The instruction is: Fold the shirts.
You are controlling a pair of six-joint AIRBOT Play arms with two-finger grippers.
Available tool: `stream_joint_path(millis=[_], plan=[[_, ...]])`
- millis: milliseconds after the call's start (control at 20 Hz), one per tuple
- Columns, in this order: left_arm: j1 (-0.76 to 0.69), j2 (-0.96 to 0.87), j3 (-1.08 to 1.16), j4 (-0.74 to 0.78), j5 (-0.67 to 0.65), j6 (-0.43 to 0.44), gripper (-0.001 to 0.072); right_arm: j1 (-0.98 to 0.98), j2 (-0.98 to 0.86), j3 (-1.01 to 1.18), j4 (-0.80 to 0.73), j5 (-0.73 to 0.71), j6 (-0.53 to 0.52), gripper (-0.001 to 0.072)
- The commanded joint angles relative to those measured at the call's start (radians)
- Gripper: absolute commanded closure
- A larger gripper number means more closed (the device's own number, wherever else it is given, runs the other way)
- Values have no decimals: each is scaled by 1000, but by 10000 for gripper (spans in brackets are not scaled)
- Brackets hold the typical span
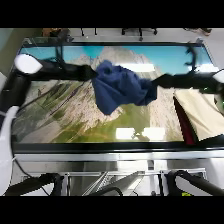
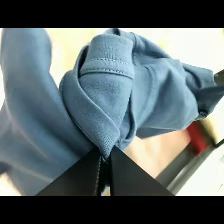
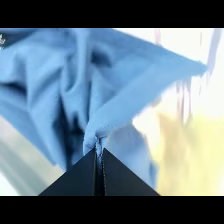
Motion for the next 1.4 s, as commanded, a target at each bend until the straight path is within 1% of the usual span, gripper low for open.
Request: stream_joint_path(millis=[0, 50, 150, 200, 250, 300, 400, 500, 550, 650, 750, 950, 1100, 1150, 1200, 1250, 1350], plan=[[39, 182, 137, 5, -24, -3, 695, -35, 133, 234, 16, -2, -7, 693], [50, 220, 164, 32, -35, -17, 695, -35, 168, 282, -17, -25, -7, 693], [79, 301, 177, 135, -58, -68, 695, -35, 232, 323, -141, -87, 5, 694], [96, 341, 154, 165, -73, -77, 694, -35, 253, 323, -174, -95, 18, 694], [110, 379, 111, 165, -88, -77, 694, -35, 259, 323, -173, -66, 17, 694], [111, 411, 56, 164, -89, -77, 694, -33, 253, 320, -147, -18, 17, 694], [76, 458, -83, 163, -73, -77, 694, -32, 212, 288, -22, 87, 11, 694], [-8, 481, -243, 165, -21, -75, 694, -32, 158, 217, 120, 190, 4, 693], [-53, 484, -327, 184, 22, -75, 694, -32, 138, 169, 167, 219, -17, 694], [-115, 470, -473, 183, 112, -71, 694, -30, 113, 52, 201, 243, -37, 693], [-154, 427, -595, 182, 176, -71, 694, -30, 103, -77, 201, 243, -60, 694], [-178, 272, -728, 182, 211, -67, 694, -31, 101, -345, 200, 208, -122, 693], [-162, 148, -764, 176, 193, -46, 691, -31, 99, -511, 169, 105, -164, 694], [-148, 116, -754, 169, 165, -46, 662, -33, 95, -541, 139, 72, -167, 693], [-131, 88, -728, 143, 118, -46, 249, -33, 84, -555, 100, 49, -167, 694], [-117, 70, -696, 84, 72, -45, 8, -33, 68, -557, 70, 42, -167, 694], [-114, 64, -631, -82, 25, -19, 7, -33, 38, -556, 64, 35, -171, 694]])
